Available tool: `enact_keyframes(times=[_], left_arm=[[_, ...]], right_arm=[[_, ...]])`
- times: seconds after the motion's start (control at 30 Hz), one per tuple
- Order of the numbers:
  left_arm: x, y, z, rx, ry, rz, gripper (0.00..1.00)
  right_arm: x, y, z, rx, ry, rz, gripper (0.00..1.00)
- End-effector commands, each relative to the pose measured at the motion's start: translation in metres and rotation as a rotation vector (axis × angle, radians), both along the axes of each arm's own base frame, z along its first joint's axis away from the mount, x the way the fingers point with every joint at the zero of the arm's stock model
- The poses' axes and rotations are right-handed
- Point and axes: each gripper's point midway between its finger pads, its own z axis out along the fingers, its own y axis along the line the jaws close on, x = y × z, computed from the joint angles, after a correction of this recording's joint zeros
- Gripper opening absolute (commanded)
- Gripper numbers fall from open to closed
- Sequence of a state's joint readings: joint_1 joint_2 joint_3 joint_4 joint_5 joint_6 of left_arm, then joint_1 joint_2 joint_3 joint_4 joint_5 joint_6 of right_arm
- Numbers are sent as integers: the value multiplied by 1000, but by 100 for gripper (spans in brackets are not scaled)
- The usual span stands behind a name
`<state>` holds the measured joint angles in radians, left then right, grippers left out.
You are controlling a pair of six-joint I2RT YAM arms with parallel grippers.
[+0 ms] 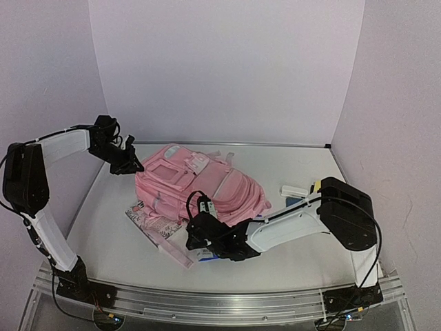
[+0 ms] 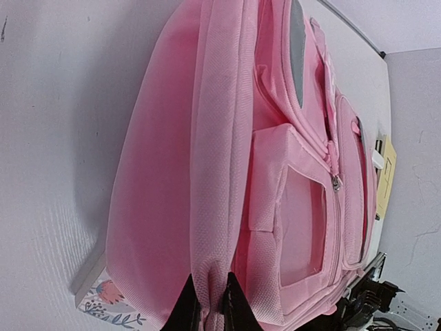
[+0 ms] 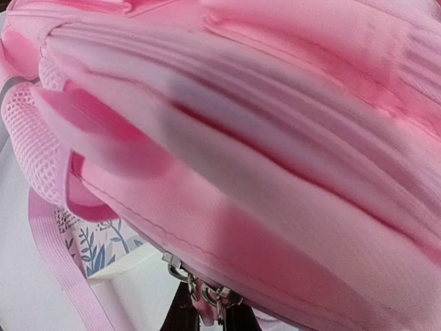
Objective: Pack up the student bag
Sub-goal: Unzip the student bag at the center of the board.
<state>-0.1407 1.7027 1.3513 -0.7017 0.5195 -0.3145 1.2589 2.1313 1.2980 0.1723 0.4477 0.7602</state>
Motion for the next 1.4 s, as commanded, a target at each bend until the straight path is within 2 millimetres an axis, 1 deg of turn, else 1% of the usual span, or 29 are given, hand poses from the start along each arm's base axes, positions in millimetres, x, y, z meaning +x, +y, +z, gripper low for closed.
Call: enact_keyframes(times=[0.0,0.23,0.43,0.57,0.77,0.93,1.03,1.1,1.17,1.23,1.27,1.3,1.33,1.37], left_arm=[[17,27,42,45,-166,72,0],[19,38,38,77,-164,97,0],[21,46,37,99,-164,115,0],[22,54,35,131,-166,133,0],[24,64,31,163,-159,158,0],[26,67,24,183,-147,166,0],[28,68,22,192,-152,161,0],[29,67,24,193,-171,147,2],[27,60,32,171,-208,112,16],[23,48,45,143,-267,58,38],[20,40,53,150,-305,29,51],[16,31,61,166,-342,-3,61],[12,24,68,193,-378,-30,68],[6,11,74,236,-422,-72,73]], right_arm=[[-1,-24,19,49,34,-43,0],[-7,-59,14,58,82,-83,0],[-11,-77,5,56,110,-95,0],[-6,-93,2,64,121,-117,0],[0,-107,10,123,123,-88,0],[4,-118,14,119,106,-51,0],[4,-122,14,120,103,-14,0],[3,-119,18,136,107,32,0],[-1,-107,32,164,93,104,0],[-8,-93,44,207,94,179,0],[-10,-88,51,228,91,207,0],[-10,-84,57,245,84,222,0],[-11,-81,62,260,80,236,0],[-13,-78,66,275,78,254,0]])
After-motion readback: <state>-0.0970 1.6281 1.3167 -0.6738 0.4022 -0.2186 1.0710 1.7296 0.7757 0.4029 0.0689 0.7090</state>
